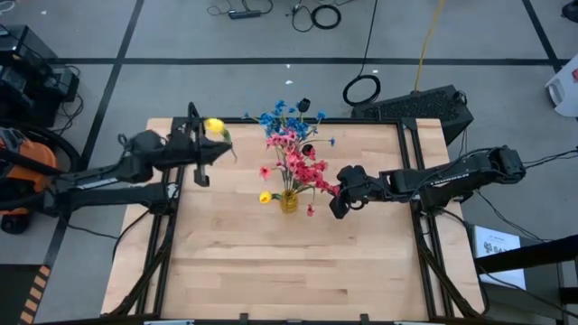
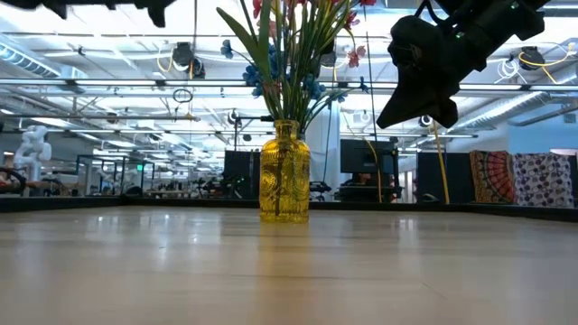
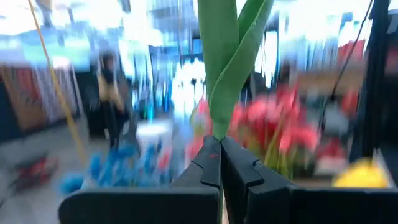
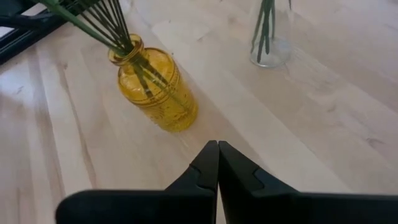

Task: Sort flowers into vase by color
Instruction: Put the yellow flower into the yellow flower vase

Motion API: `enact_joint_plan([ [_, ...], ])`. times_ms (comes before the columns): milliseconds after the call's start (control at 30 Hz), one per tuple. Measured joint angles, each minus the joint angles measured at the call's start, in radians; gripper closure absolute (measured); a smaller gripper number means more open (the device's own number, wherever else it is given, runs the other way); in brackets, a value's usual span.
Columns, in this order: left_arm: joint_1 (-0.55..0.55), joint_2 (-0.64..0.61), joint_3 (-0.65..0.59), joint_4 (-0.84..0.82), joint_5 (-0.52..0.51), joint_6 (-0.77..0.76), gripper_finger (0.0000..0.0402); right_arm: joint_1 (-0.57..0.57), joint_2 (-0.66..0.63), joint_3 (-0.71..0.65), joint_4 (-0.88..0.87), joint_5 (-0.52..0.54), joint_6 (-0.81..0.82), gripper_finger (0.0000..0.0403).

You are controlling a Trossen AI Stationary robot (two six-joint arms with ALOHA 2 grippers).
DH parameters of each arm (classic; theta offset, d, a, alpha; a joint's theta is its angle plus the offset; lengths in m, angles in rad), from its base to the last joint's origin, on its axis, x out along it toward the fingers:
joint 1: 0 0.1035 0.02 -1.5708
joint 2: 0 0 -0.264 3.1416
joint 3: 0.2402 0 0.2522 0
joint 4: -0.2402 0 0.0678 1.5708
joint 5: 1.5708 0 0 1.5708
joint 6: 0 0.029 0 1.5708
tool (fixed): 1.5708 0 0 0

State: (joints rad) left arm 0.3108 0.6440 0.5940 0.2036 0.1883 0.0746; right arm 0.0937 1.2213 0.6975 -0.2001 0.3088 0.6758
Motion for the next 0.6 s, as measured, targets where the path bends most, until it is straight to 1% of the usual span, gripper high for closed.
enact_joint_plan([
  [67,-0.008,0.020,-0.075,0.217,0.000,-0.055,0.0401,0.000,0.000,0.000,0.001,0.001,-0.001,0.0403],
  [133,-0.024,0.068,-0.147,0.417,-0.008,-0.113,0.0401,0.000,0.000,0.000,0.001,0.002,-0.007,0.0403],
  [267,-0.076,0.231,-0.251,0.761,-0.113,-0.206,0.0401,0.000,0.000,0.000,0.001,0.003,-0.015,0.0403],
  [333,-0.101,0.328,-0.263,0.904,-0.157,-0.208,0.0401,0.000,0.000,0.000,0.002,0.003,-0.015,0.0403],
  [433,-0.127,0.465,-0.253,1.071,-0.164,-0.205,0.0401,0.000,0.000,0.000,0.005,0.003,-0.015,0.0403],
  [533,-0.145,0.579,-0.229,1.201,-0.165,-0.200,0.0401,0.000,0.000,0.000,0.005,0.003,-0.015,0.0403],
  [600,-0.159,0.648,-0.206,1.255,-0.167,-0.207,0.0401,0.000,0.000,0.000,0.006,0.003,-0.015,0.0403],
])
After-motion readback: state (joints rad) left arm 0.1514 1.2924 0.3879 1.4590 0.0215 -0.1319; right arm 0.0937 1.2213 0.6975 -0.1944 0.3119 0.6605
